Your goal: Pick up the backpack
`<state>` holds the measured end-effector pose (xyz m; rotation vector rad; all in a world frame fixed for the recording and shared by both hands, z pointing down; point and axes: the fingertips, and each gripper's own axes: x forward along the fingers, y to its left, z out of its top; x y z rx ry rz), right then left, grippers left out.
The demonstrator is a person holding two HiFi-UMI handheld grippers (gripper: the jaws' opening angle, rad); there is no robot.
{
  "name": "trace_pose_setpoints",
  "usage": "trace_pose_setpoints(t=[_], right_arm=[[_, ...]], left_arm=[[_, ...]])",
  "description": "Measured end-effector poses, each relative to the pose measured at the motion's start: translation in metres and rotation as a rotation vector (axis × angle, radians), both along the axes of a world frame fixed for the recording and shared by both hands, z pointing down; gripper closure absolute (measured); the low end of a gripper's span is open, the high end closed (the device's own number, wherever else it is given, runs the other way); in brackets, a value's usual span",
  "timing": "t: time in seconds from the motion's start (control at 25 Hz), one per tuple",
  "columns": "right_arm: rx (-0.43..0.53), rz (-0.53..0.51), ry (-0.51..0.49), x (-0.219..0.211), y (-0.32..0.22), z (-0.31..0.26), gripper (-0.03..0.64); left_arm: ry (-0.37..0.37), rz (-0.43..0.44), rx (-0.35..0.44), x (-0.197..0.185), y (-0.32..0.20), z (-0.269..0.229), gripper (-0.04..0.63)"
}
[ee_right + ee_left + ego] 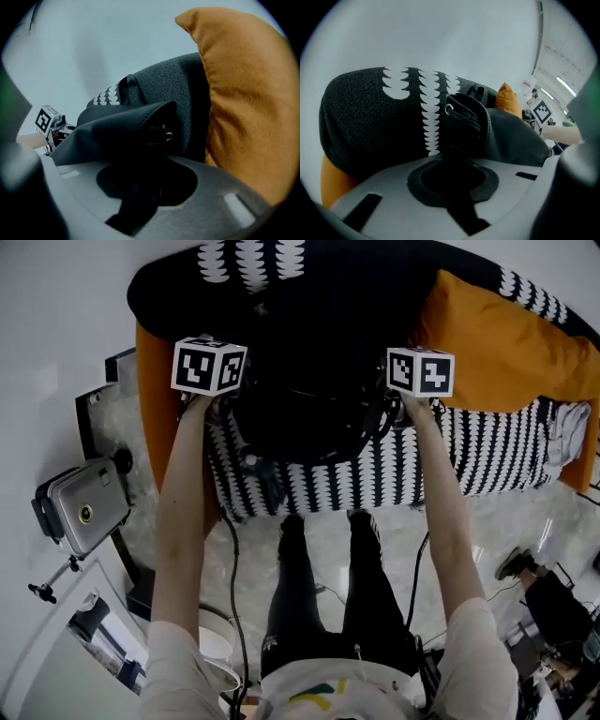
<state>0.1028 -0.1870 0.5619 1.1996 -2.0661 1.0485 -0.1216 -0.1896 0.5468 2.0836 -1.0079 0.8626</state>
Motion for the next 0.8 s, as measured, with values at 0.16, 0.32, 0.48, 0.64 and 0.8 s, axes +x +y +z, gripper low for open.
trace_pose_setpoints(t=[0.16, 0.32, 0.48, 0.64, 0.8], right_arm=[[0.057, 0.023, 0.087, 0.003, -0.001, 0.01, 0.558], [0.158, 0.012, 0.266, 0.002, 0.0, 0.004, 0.6], [0.221, 0.012, 0.375, 0.004, 0.002, -0.011, 0.603], [0.28, -0.026, 0.452, 0.003, 0.004, -0.026, 0.604], [0.394, -0.063, 0.525, 0.001, 0.01, -0.049, 0.604]], left_arm=[[-0.12, -0.065, 0.089, 0.001, -0.002, 0.01, 0.568], [-0.306, -0.093, 0.266, -0.001, -0.001, -0.005, 0.577], [-0.389, -0.102, 0.361, 0.0, 0.003, -0.022, 0.577], [-0.35, -0.188, 0.389, -0.001, 0.008, -0.036, 0.578], [-0.356, -0.227, 0.448, 0.001, 0.017, -0.056, 0.578]])
